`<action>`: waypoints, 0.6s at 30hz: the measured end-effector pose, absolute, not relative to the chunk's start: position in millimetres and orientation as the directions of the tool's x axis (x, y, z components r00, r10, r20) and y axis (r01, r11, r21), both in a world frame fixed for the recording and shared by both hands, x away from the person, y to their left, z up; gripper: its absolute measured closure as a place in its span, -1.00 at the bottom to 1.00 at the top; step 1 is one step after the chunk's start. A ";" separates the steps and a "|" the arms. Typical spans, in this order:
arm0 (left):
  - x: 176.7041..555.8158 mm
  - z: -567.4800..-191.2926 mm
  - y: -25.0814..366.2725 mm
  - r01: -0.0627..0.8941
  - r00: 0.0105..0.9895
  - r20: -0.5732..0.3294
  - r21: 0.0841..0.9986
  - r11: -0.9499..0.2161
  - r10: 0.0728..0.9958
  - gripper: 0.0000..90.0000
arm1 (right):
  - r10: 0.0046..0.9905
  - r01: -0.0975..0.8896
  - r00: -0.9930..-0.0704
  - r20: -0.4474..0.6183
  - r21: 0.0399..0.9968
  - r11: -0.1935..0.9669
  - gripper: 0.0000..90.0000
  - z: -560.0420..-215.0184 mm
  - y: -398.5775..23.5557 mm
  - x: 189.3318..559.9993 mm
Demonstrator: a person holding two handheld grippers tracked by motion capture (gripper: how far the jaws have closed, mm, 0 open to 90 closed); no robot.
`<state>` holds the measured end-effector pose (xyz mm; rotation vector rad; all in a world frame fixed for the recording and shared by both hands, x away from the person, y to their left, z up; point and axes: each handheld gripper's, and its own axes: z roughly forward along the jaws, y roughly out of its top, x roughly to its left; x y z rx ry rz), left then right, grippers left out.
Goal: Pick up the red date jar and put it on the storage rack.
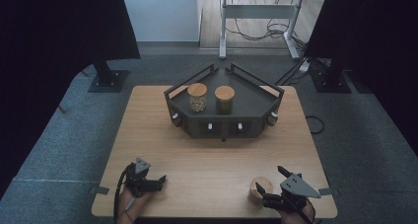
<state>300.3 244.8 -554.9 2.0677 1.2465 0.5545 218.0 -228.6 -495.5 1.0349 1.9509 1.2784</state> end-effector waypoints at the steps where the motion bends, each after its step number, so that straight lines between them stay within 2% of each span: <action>1: 300.2 -554.9 244.7 0.613 0.458 0.023 0.716 -0.334 0.889 -0.93 | 0.845 0.290 -0.532 -0.049 0.927 0.236 -0.84 -495.9 -228.0 217.6; 18: 300.0 -554.9 244.7 0.612 0.459 0.023 0.716 -0.335 0.888 -0.93 | 0.817 0.282 -0.575 -0.034 0.930 0.237 -0.85 -501.2 -215.5 211.6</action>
